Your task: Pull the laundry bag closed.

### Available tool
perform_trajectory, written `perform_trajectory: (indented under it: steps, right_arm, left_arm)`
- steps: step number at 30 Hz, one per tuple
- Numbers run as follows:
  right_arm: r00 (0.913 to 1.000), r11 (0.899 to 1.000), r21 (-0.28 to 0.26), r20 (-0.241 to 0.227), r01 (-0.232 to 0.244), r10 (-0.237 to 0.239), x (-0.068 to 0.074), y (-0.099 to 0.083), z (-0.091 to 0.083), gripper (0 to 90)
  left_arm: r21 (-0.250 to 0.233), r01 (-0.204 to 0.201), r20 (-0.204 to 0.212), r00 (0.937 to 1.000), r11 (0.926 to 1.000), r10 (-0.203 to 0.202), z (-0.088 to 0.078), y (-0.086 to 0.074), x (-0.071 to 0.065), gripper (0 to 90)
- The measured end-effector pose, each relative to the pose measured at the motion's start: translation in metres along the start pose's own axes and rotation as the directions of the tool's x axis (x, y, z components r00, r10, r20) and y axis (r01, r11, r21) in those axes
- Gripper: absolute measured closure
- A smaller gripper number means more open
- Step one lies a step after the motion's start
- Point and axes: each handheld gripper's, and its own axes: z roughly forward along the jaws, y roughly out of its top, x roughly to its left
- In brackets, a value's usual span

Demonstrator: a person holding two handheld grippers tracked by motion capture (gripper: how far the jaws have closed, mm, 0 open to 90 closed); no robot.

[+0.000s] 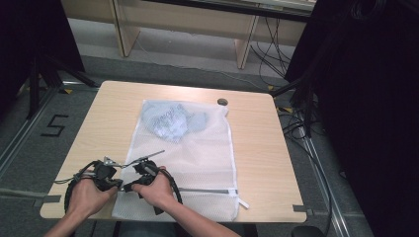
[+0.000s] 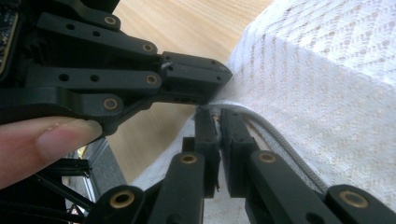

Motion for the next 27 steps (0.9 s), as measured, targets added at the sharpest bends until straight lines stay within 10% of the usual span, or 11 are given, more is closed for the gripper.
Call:
perform_trajectory:
  steps: [27]
  right_arm:
    - [0.9970,0.998,-0.022,0.056,0.055,-0.054,0.003,-0.004,-0.010,87.0]
  left_arm:
    - [-0.005,0.000,0.004,1.0000,1.0000,0.000,0.000,-0.001,0.001,90.0]
